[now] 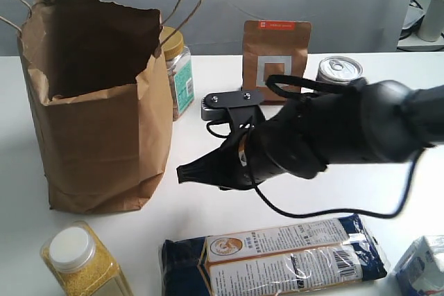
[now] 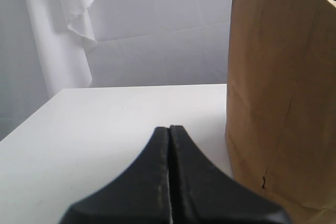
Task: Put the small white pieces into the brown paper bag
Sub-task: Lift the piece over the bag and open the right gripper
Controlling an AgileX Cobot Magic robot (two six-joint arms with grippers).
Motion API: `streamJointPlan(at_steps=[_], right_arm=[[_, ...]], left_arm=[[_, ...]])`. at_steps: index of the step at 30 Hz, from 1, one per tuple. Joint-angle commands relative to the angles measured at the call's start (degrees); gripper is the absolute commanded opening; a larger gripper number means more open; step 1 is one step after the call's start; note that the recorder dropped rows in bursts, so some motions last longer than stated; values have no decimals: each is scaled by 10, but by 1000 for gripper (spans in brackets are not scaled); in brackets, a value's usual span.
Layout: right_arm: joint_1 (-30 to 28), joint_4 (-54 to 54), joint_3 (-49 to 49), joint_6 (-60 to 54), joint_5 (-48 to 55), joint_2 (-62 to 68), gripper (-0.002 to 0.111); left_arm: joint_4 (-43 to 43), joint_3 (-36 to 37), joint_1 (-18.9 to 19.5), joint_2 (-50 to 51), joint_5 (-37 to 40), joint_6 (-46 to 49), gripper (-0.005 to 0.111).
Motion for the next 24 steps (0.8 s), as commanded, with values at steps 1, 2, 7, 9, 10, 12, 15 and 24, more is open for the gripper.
streamJointPlan(at_steps=[1, 2, 7, 9, 10, 12, 15, 24], right_arm=[[31, 5, 61, -3, -5, -113, 0], [38, 2, 66, -2, -2, -138, 0], [68, 0, 65, 1, 1, -231, 0], [75, 0, 50, 1, 1, -252, 0], [79, -4, 40, 1, 1, -260, 0], [86, -14, 16, 1, 2, -267, 0], [91, -30, -46, 1, 8, -255, 0], [90, -61, -307, -21, 102, -72, 0]], left_arm=[[2, 2, -5, -2, -2, -2, 0], [2, 2, -5, -2, -2, -2, 0], [2, 2, -5, -2, -2, -2, 0], [2, 2, -5, -2, -2, -2, 0], [2, 2, -5, -2, -2, -2, 0], [2, 2, -5, -2, -2, -2, 0], [2, 2, -5, -2, -2, -2, 0], [2, 2, -5, -2, -2, -2, 0]])
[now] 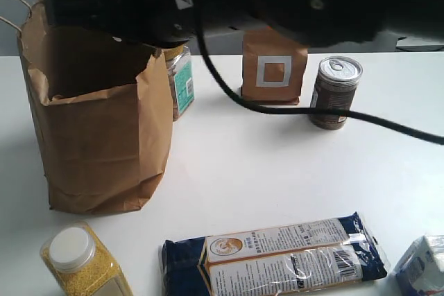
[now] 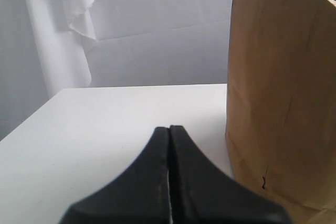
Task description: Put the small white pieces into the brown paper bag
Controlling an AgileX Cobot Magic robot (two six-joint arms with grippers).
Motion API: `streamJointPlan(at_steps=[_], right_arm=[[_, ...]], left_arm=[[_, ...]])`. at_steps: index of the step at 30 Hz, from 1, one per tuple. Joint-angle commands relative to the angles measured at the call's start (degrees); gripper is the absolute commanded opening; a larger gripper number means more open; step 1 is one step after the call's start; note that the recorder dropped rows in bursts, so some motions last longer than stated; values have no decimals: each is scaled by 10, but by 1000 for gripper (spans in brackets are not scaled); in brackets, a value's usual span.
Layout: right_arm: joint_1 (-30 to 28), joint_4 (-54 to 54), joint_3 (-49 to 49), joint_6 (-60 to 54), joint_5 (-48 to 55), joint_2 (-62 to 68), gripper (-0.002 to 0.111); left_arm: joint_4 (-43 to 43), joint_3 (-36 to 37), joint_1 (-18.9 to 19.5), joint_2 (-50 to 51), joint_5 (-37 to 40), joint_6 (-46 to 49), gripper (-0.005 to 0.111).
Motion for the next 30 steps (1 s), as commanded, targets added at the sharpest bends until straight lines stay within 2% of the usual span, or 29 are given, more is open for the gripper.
streamJointPlan(at_steps=[1, 4, 6, 7, 10, 13, 15, 19, 22, 27, 30], right_arm=[[0, -9, -93, -24, 43, 82, 0], [-6, -8, -162, -56, 92, 145, 2], [-14, -5, -205, -72, 120, 180, 16], [-18, -5, -222, -72, 136, 196, 28], [-20, -5, -229, -74, 139, 205, 56], [-20, -5, -229, -74, 138, 209, 74], [-20, -7, -229, -75, 138, 209, 78], [-17, -13, -229, -75, 135, 198, 75], [-5, -24, -229, -75, 131, 173, 65], [16, -53, -229, -67, 145, 129, 32], [40, -77, -229, -56, 179, 106, 5]], left_arm=[[2, 2, -5, -2, -2, -2, 0], [2, 2, -5, -2, -2, -2, 0], [2, 2, -5, -2, -2, -2, 0], [2, 2, -5, -2, -2, -2, 0], [2, 2, -5, -2, -2, -2, 0], [2, 2, -5, -2, -2, -2, 0], [2, 2, -5, -2, -2, -2, 0], [2, 2, -5, -2, -2, -2, 0], [2, 2, -5, -2, -2, -2, 0], [2, 2, -5, -2, -2, -2, 0], [2, 2, -5, -2, -2, -2, 0]])
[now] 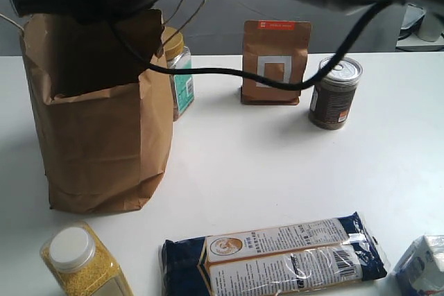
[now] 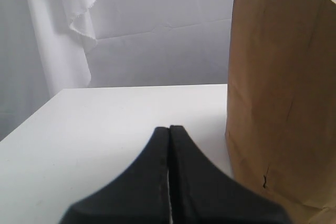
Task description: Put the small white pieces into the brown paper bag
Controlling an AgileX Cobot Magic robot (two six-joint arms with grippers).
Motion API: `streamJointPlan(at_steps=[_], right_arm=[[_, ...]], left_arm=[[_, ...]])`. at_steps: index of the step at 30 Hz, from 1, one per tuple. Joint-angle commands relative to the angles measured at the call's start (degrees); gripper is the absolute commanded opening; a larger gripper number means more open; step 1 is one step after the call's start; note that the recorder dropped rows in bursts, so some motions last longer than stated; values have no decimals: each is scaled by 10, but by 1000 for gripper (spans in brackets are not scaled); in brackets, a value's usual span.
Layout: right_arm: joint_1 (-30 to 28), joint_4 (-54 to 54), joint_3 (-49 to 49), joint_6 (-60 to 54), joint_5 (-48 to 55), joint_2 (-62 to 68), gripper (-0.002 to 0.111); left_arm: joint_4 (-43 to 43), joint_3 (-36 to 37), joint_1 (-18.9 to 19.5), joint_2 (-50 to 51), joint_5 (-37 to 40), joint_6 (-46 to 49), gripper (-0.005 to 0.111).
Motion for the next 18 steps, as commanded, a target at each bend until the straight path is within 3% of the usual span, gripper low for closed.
streamJointPlan(at_steps=[1, 6, 10, 18], right_arm=[[34, -40, -4, 14, 44, -39, 0], [54, -58, 46, 47, 43, -86, 0], [53, -58, 148, 78, 24, -149, 0], [-11, -26, 371, 106, -27, -300, 0]], left_arm=[[2, 2, -5, -2, -2, -2, 0], [2, 2, -5, -2, -2, -2, 0], [2, 2, -5, -2, -2, -2, 0], [2, 2, -5, -2, -2, -2, 0]])
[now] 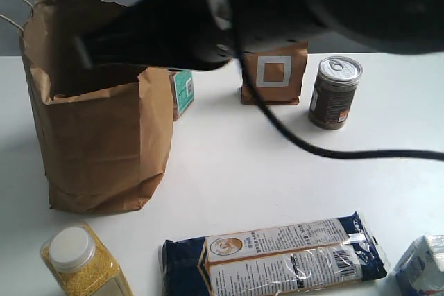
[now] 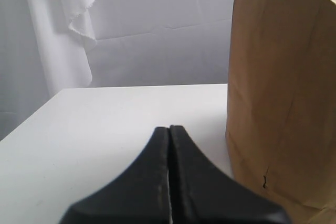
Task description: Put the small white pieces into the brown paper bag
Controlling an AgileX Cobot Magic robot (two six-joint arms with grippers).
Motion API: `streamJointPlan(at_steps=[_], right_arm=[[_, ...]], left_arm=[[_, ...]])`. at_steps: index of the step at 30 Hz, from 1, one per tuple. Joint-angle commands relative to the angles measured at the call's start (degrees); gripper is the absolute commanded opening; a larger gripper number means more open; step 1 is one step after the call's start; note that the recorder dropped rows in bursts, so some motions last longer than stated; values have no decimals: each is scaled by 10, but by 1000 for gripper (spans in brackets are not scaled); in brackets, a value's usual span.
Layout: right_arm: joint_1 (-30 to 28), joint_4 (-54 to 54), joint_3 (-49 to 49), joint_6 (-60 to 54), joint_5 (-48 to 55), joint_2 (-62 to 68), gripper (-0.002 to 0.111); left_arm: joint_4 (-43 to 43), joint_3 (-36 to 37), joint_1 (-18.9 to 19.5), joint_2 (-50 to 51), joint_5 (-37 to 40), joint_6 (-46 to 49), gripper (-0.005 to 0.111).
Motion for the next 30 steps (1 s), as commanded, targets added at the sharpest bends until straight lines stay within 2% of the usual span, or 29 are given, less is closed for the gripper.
streamJointPlan(at_steps=[1, 6, 12, 20, 25, 30], right_arm=[[-50, 20, 118, 8, -30, -93, 0], [-120, 40, 245, -7, -75, -190, 0], [-221, 84, 382, -80, -156, -307, 0], [-367, 196, 559, -224, -336, -431, 0], [-421, 265, 661, -325, -422, -504, 0], [-448, 296, 733, -366, -447, -600, 0]], left_arm=[[2, 2, -5, -2, -2, -2, 0], [2, 2, -5, -2, -2, -2, 0], [2, 2, -5, -2, -2, -2, 0], [2, 2, -5, -2, -2, -2, 0], [2, 2, -5, -2, -2, -2, 0], [2, 2, -5, -2, -2, -2, 0]])
